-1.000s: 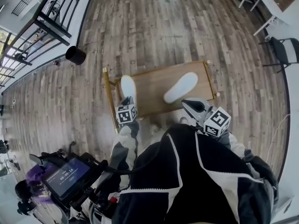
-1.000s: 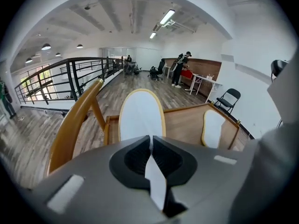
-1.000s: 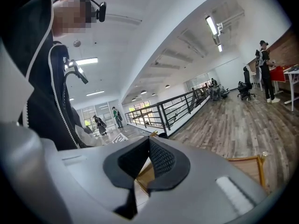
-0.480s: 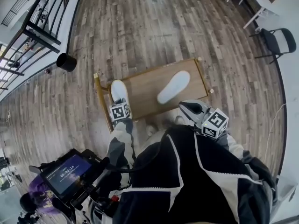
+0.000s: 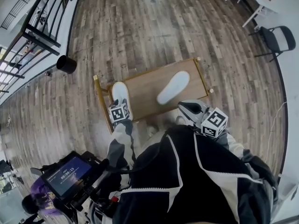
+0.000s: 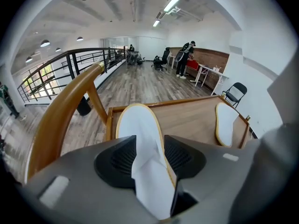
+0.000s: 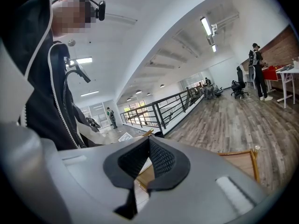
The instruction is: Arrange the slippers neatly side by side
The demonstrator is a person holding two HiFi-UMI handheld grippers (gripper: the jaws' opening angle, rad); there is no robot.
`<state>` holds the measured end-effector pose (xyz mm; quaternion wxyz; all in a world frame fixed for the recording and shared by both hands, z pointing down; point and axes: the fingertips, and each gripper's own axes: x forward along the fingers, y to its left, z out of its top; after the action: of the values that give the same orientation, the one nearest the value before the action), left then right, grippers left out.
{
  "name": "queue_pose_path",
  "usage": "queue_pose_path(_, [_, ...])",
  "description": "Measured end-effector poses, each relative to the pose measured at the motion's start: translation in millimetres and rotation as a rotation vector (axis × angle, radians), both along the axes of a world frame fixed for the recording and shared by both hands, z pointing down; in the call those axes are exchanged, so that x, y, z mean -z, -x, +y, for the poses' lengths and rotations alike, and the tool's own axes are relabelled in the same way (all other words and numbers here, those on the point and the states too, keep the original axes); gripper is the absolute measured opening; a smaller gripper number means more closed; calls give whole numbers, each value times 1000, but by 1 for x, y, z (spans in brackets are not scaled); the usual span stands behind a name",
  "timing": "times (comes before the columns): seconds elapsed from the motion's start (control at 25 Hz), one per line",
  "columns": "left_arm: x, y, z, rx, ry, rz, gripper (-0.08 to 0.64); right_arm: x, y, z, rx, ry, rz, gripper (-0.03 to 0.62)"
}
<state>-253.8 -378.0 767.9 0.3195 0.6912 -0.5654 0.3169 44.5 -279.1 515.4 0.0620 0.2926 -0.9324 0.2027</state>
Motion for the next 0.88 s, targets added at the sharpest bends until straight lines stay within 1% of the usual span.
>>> queue_pose_path(0.08, [17, -7, -2, -5, -55, 22, 198, -1, 1, 0, 12, 0, -3, 5])
queue_pose_path(0.16, [41, -19, -4, -19, -120, 58, 193, -3, 3, 1, 31, 2, -7, 5])
queue_pose_path(0.28, [84, -37, -6, -39, -230, 133, 166, -5, 13, -1, 64, 4, -13, 5])
queue_pose_path(0.36, [116, -52, -4, -67, -312, 184, 135, -6, 21, -2, 85, 2, -16, 5])
queue_pose_path(0.44, [150, -74, 0, -130, -395, 227, 98, -7, 28, -3, 110, -4, -21, 5])
queue_pose_path(0.52, [183, -98, 8, -217, -470, 264, 50, -7, 36, -3, 138, -8, -28, 5])
queue_pose_path(0.6, [214, -121, 17, -296, -538, 306, 20, -8, 43, -2, 167, -11, -36, 5])
queue_pose_path(0.8, [275, -163, 52, -443, -672, 422, 18, 1, 55, -2, 217, -27, -43, 5])
queue_pose_path(0.88, [294, -175, 68, -506, -719, 450, 18, 4, 59, -2, 232, -35, -42, 5])
